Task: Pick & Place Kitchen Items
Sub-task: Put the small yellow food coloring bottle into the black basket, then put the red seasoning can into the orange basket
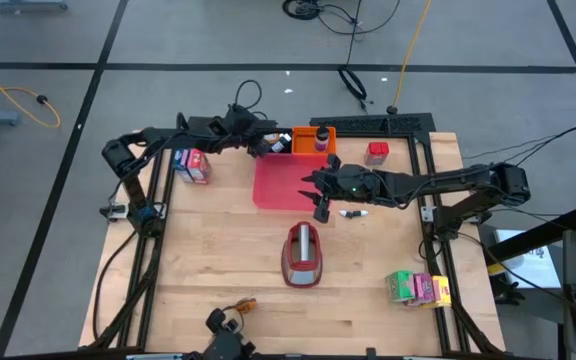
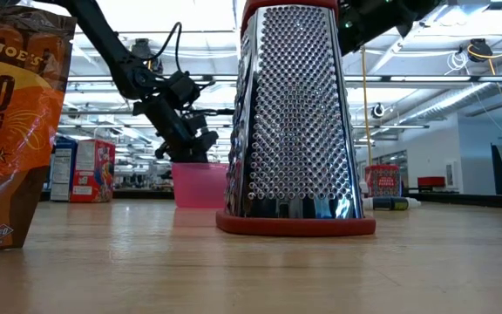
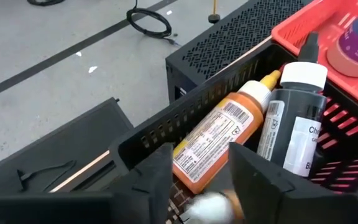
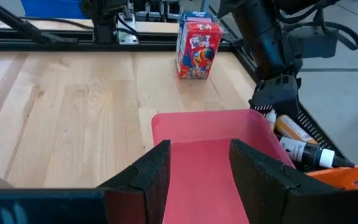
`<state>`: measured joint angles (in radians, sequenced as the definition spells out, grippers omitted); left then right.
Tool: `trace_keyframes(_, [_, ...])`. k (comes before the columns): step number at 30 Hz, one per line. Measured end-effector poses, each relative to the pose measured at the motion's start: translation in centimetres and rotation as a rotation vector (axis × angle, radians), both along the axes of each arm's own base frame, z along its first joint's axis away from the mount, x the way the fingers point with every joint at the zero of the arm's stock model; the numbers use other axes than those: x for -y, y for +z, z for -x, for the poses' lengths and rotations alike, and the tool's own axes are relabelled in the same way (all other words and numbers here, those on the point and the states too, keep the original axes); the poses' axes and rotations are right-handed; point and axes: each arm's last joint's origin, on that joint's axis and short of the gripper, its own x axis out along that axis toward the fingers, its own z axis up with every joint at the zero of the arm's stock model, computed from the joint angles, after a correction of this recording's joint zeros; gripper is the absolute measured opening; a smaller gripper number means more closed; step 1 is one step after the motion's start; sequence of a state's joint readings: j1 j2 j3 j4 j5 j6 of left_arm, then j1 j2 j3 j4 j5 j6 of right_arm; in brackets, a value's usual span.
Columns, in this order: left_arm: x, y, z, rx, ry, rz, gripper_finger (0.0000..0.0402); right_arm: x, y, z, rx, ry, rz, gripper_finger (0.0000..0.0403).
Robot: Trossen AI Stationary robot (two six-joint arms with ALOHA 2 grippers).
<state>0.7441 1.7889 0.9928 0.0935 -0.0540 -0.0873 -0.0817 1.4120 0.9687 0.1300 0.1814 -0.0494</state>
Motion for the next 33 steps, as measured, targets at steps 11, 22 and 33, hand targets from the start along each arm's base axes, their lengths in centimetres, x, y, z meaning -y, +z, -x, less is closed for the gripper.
trace_keyframes(11, [0.3, 1.0, 0.4, -0.003, -0.006, -0.006, 0.0240, 0.5, -0.2, 0.6, -0.004, -0.023, -0.007, 0.0155])
trace_keyframes(22, [3.8, 3.5, 1.0, -0.104, -0.084, 0.063, 0.0243, -0.1, 1.0, 4.5, -0.155, -0.213, -0.003, 0.0155])
trace_keyframes(33, [8.3, 4.1, -0.5, -0.206, -0.171, 0.063, 0.0244, -0.5, 0.1, 7.8, -0.365, -0.422, -0.007, 0.0155])
